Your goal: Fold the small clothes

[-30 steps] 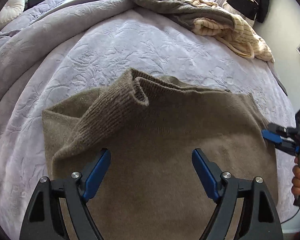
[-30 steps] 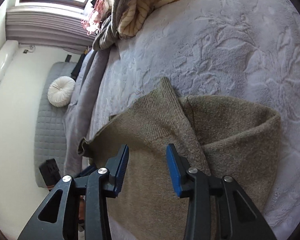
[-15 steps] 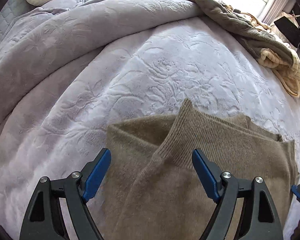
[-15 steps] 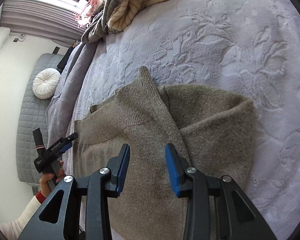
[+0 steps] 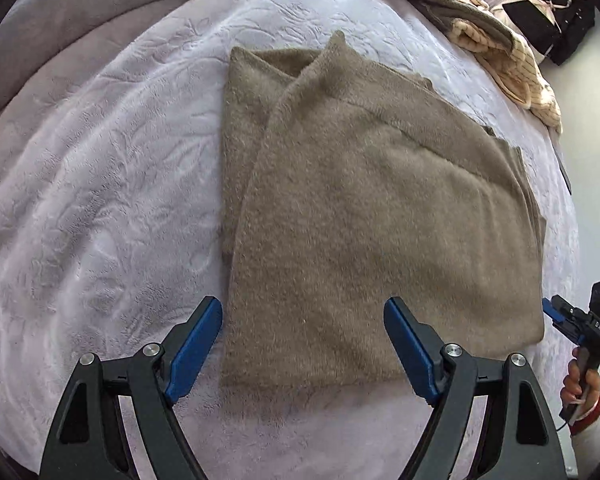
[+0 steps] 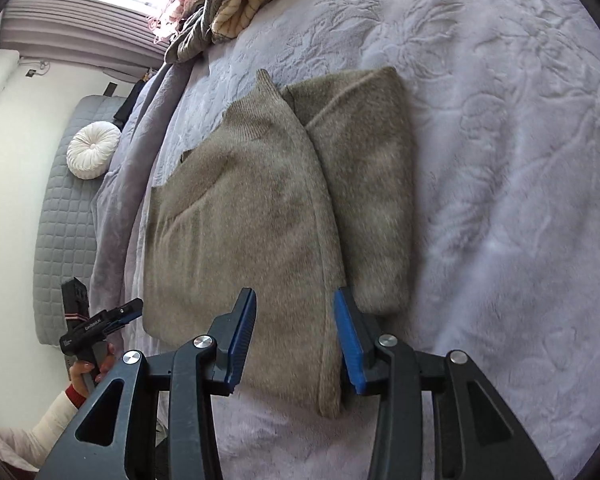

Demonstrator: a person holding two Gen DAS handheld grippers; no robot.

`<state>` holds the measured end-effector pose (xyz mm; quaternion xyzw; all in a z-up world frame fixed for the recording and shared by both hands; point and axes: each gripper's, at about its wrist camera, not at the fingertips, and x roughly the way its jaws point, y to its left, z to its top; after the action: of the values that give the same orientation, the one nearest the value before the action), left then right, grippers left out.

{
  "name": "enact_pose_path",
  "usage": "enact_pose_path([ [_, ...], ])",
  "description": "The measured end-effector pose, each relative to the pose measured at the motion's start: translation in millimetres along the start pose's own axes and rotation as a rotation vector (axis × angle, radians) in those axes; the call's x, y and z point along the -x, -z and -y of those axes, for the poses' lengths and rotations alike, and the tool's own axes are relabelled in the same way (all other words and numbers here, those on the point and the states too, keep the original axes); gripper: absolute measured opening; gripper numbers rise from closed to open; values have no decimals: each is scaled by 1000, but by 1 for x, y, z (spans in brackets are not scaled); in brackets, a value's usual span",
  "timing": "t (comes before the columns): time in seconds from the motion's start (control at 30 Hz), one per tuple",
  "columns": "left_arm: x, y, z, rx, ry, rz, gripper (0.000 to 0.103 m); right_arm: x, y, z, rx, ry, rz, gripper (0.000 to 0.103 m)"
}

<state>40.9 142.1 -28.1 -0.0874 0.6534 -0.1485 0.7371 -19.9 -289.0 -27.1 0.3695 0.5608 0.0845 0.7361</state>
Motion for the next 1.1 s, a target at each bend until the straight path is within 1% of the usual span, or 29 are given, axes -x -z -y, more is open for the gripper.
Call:
enact_pose_path([
  [0.07,-5,8,1,-41,24,-20,84,4,11,4,-10,26,4,44],
  [0.1,-7,11,2,-60,21,-28,84,4,15,5,-18,35,7,44],
  [0.2,-8,13,2,-87,41,-32,84,2,25,8,-36,37,13,44],
  [0.23,-8,12,3,-91,55,-30,80,1,27,6,-30,37,10,44],
  [0.27,-7,12,0,-89,62,-30,75,-1,29,5,-26,35,2,44],
  [0.33,-7,13,-7,-83,80,-35,74,-7,31,1,-21,50,-8,42],
  [0.37,-7,13,-11,-75,93,-37,68,-9,31,-1,-11,47,-12,40],
  [0.43,-10,13,-16,-70,91,-53,59,-14,31,-6,10,59,-33,29],
  [0.47,-10,14,-18,-74,97,-53,45,-17,31,-8,16,72,-45,25],
  [0.5,-11,14,-19,-78,111,-54,32,-19,31,-8,21,86,-53,13],
  [0.53,-11,14,-20,-80,120,-61,5,-21,31,-9,27,105,-60,6],
  [0.57,-8,15,-23,-79,133,-57,6,-22,31,-11,34,117,-67,6],
  [0.63,6,17,-24,-96,181,-20,6,-18,32,-18,61,91,-68,5],
  [0.67,14,20,-25,-109,186,-6,6,-14,33,-24,84,84,-72,5],
  [0.73,22,25,-27,-125,176,6,6,-6,37,-34,133,89,-87,5],
  [0.8,17,31,-34,-124,158,-9,6,-2,42,-36,152,111,-100,5],
  [0.9,-3,36,-42,-122,116,-42,6,-9,46,-21,131,156,-125,5],
  [0.97,-11,37,-45,-112,116,-44,6,-18,48,-10,117,175,-140,5],
  [1.03,-10,38,-44,-107,117,-34,6,-22,48,-3,98,172,-139,5],
  [1.1,-3,39,-44,-114,87,-17,6,-21,49,-2,95,171,-133,5],
])
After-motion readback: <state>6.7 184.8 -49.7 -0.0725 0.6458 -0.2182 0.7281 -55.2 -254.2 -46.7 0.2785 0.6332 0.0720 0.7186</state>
